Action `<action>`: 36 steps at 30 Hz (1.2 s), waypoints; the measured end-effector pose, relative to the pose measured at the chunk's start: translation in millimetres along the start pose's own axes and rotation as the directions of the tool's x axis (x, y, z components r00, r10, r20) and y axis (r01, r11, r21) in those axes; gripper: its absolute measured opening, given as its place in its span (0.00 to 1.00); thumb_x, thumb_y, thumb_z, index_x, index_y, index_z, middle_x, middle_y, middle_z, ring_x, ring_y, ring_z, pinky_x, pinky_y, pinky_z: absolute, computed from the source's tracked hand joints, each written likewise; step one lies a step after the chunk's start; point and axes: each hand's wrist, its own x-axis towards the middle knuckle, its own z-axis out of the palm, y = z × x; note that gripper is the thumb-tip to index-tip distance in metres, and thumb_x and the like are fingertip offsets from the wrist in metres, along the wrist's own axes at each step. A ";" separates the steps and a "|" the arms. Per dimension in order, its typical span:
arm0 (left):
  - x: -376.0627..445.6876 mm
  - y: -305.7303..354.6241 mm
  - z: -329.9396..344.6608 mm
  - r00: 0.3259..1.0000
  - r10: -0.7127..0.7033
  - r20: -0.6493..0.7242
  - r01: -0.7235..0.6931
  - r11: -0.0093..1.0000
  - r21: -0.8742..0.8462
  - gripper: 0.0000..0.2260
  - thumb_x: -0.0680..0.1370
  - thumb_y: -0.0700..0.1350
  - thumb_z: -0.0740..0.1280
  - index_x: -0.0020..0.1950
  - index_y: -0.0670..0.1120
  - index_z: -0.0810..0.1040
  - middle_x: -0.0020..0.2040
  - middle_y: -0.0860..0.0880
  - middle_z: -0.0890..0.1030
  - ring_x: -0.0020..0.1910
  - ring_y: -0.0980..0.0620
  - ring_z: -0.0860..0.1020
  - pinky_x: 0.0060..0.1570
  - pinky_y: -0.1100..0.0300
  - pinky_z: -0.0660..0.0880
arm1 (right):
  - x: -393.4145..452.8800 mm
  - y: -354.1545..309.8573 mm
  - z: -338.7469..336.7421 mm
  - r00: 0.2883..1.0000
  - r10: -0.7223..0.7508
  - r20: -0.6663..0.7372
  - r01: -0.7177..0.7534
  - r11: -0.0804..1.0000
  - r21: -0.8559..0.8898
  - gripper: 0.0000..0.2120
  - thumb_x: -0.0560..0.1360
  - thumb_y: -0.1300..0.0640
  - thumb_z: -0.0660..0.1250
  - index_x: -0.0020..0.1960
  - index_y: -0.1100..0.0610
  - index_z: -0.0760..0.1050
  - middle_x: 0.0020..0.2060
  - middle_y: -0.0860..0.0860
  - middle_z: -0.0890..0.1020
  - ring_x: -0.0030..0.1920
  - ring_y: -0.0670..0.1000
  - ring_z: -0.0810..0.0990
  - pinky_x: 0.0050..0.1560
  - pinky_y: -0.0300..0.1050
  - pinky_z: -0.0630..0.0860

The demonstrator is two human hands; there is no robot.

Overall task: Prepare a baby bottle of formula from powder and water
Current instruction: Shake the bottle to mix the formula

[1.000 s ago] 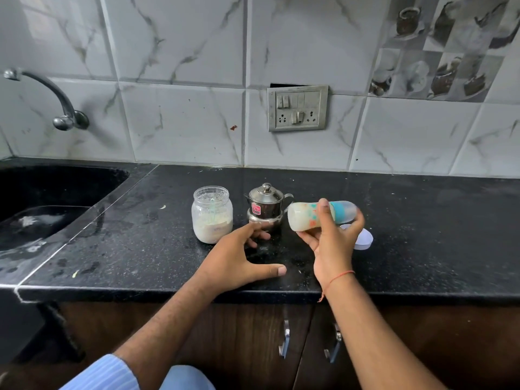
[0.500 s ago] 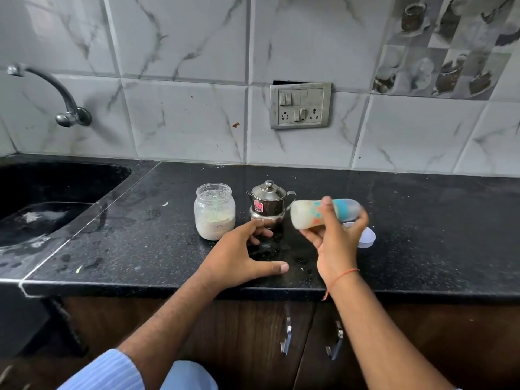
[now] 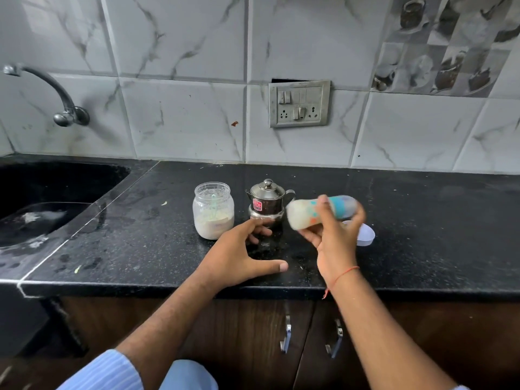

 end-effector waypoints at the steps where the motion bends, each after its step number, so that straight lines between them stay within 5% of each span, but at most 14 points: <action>1: -0.4 0.2 -0.3 1.000 0.004 -0.001 -0.004 1.000 0.004 0.42 0.61 0.73 0.83 0.73 0.70 0.74 0.61 0.66 0.84 0.59 0.57 0.82 0.66 0.52 0.81 | -1.7 0.6 0.8 0.995 0.022 0.093 -0.012 0.994 -0.110 0.25 0.76 0.56 0.78 0.67 0.45 0.70 0.59 0.56 0.84 0.55 0.58 0.87 0.41 0.62 0.86; 3: -0.4 0.7 -1.2 1.000 0.010 0.001 -0.010 1.000 0.015 0.41 0.62 0.71 0.84 0.73 0.70 0.74 0.61 0.66 0.84 0.59 0.57 0.82 0.65 0.52 0.81 | -4.6 5.9 2.4 0.978 0.037 0.206 0.016 0.969 -0.247 0.28 0.73 0.56 0.81 0.68 0.43 0.73 0.57 0.59 0.86 0.53 0.59 0.88 0.42 0.62 0.86; 7: 0.6 1.0 -0.3 1.000 0.004 0.000 -0.004 1.000 -0.001 0.43 0.61 0.72 0.83 0.75 0.66 0.76 0.61 0.66 0.84 0.59 0.58 0.81 0.66 0.54 0.80 | 0.2 -0.2 -0.5 1.000 0.008 0.011 -0.007 1.000 -0.021 0.26 0.76 0.54 0.79 0.67 0.46 0.69 0.62 0.57 0.83 0.57 0.60 0.87 0.41 0.61 0.86; 10: -0.2 1.3 -1.5 1.000 0.001 0.002 -0.001 1.000 0.009 0.44 0.61 0.71 0.83 0.75 0.65 0.76 0.60 0.65 0.85 0.59 0.58 0.82 0.66 0.53 0.81 | -5.1 6.4 3.4 0.973 0.048 0.224 0.012 0.965 -0.261 0.29 0.72 0.55 0.81 0.67 0.43 0.73 0.59 0.61 0.85 0.56 0.64 0.87 0.41 0.61 0.86; 14: 0.1 1.2 -2.0 1.000 -0.009 0.003 0.009 1.000 0.005 0.45 0.61 0.73 0.83 0.75 0.64 0.76 0.61 0.69 0.83 0.60 0.59 0.82 0.66 0.54 0.81 | -0.2 -0.2 0.3 1.000 -0.003 -0.016 0.003 1.000 0.005 0.27 0.77 0.55 0.78 0.69 0.47 0.68 0.63 0.57 0.82 0.58 0.60 0.87 0.40 0.60 0.86; 17: -1.1 2.9 -1.2 1.000 0.000 0.008 0.000 1.000 0.016 0.45 0.62 0.71 0.83 0.76 0.64 0.76 0.60 0.66 0.84 0.59 0.59 0.82 0.66 0.53 0.81 | -7.0 1.1 2.2 0.972 0.059 0.226 -0.006 0.973 -0.229 0.27 0.76 0.58 0.78 0.69 0.46 0.71 0.56 0.58 0.85 0.51 0.58 0.89 0.38 0.56 0.85; 21: -0.7 3.1 -1.5 1.000 -0.005 0.006 0.005 1.000 0.010 0.43 0.60 0.73 0.82 0.74 0.68 0.75 0.61 0.67 0.83 0.59 0.60 0.81 0.66 0.55 0.81 | -2.1 -1.3 0.6 1.000 -0.002 -0.001 0.002 1.000 -0.011 0.27 0.77 0.55 0.77 0.70 0.48 0.68 0.62 0.56 0.83 0.56 0.58 0.87 0.39 0.59 0.86; 25: -0.7 3.6 -2.3 1.000 0.009 0.014 -0.009 1.000 0.018 0.41 0.62 0.70 0.84 0.72 0.69 0.74 0.60 0.66 0.84 0.60 0.60 0.82 0.66 0.55 0.81 | -7.4 2.6 2.6 0.974 0.054 0.221 0.005 0.966 -0.259 0.28 0.75 0.58 0.79 0.70 0.46 0.71 0.57 0.59 0.86 0.54 0.61 0.88 0.40 0.59 0.86; 28: 0.1 3.2 -2.3 1.000 0.001 0.005 -0.001 1.000 0.006 0.42 0.61 0.73 0.83 0.73 0.70 0.75 0.61 0.68 0.83 0.60 0.60 0.82 0.66 0.56 0.81 | -3.7 -1.6 1.4 1.000 -0.012 0.016 0.012 1.000 -0.025 0.25 0.77 0.56 0.78 0.68 0.47 0.69 0.58 0.53 0.85 0.55 0.56 0.88 0.40 0.59 0.86; 32: -0.9 3.6 -1.9 1.000 0.009 0.009 -0.009 1.000 0.010 0.40 0.61 0.71 0.83 0.72 0.70 0.75 0.60 0.70 0.83 0.59 0.59 0.82 0.66 0.54 0.81 | -8.3 3.2 4.1 0.970 0.061 0.236 0.003 0.965 -0.262 0.26 0.75 0.58 0.79 0.67 0.44 0.72 0.56 0.59 0.85 0.50 0.57 0.88 0.37 0.54 0.85; 36: -0.4 3.2 -1.4 1.000 -0.007 0.009 0.007 1.000 0.004 0.43 0.60 0.74 0.82 0.74 0.66 0.76 0.61 0.71 0.82 0.59 0.59 0.81 0.67 0.56 0.80 | -2.7 -2.2 2.7 1.000 -0.014 -0.018 0.014 1.000 0.000 0.25 0.77 0.56 0.78 0.67 0.47 0.69 0.62 0.56 0.83 0.57 0.57 0.87 0.40 0.59 0.86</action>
